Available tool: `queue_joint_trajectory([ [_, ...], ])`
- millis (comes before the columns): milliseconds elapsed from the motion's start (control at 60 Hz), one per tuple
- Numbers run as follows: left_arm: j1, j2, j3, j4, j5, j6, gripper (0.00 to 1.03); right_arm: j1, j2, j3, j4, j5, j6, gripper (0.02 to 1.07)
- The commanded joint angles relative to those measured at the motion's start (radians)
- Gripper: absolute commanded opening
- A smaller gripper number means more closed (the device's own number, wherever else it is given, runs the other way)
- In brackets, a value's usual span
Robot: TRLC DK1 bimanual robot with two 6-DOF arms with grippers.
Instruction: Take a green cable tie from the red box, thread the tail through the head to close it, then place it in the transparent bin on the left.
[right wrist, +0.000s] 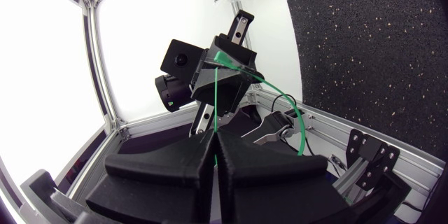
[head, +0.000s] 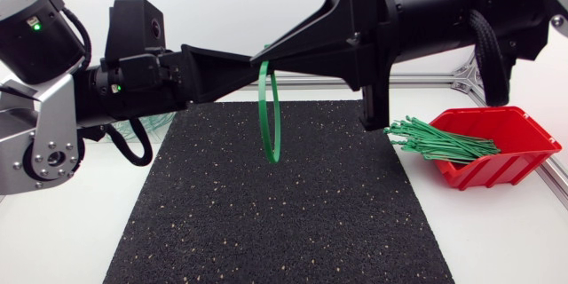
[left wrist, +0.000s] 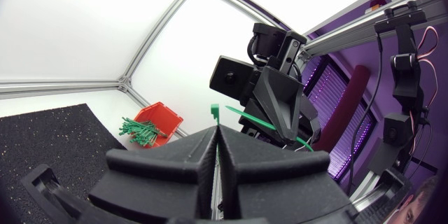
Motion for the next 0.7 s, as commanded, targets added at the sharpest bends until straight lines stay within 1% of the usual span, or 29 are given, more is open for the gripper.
queue_joint_trajectory([
  [0,-0.012,0.010,0.027,0.020,0.000,-0.028,0.03,0.009,0.019,-0.019,0.020,-0.004,0.033,0.08],
  [683,-0.012,0.007,0.024,0.019,0.000,-0.028,0.03,0.017,0.024,-0.008,0.021,-0.001,0.033,0.08],
])
